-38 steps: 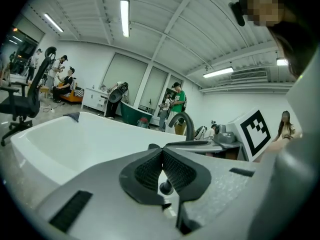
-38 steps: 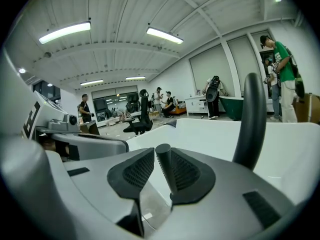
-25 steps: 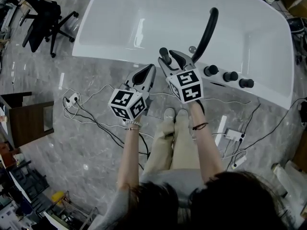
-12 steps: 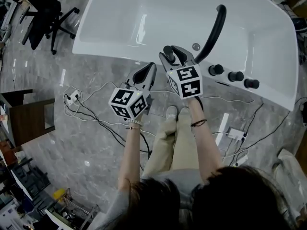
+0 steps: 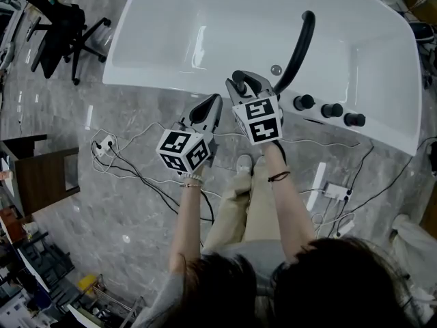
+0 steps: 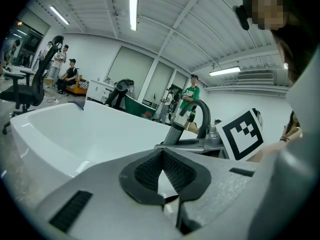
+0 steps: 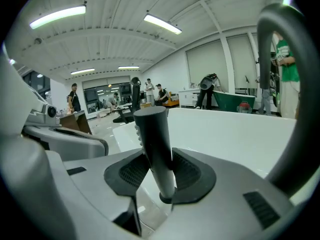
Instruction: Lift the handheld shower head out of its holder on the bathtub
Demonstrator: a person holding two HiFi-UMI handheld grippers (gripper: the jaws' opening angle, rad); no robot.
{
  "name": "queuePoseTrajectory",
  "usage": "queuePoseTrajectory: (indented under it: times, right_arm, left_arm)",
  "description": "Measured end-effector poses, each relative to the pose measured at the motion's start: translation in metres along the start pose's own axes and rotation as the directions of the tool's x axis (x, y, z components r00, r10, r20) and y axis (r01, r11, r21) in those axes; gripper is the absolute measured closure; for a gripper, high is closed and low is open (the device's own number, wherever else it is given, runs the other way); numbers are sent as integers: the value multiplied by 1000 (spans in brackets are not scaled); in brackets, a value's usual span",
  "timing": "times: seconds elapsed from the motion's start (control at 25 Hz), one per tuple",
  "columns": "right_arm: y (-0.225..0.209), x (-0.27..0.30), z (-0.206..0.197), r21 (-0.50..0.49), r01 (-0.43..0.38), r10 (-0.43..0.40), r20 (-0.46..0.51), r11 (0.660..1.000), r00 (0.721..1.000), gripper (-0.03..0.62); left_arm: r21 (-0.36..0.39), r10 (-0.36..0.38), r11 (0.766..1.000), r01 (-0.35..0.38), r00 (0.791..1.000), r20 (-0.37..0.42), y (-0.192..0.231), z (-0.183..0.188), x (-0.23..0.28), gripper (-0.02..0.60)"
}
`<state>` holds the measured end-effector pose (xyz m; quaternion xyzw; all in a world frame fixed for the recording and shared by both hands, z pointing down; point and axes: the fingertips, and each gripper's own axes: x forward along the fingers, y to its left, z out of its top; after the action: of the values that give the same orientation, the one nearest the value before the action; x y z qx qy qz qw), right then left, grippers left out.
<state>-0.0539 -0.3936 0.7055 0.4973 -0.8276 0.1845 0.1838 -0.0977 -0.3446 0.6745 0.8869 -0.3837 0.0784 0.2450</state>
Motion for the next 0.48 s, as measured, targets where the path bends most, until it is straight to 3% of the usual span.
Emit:
queuePoseTrajectory:
  times: [0.48]
  right_arm:
    - [7, -36, 38, 21, 12, -13, 45, 1000, 999, 457]
  left_arm:
    - [14, -24, 1000, 23, 999, 27, -25, 36, -10, 575]
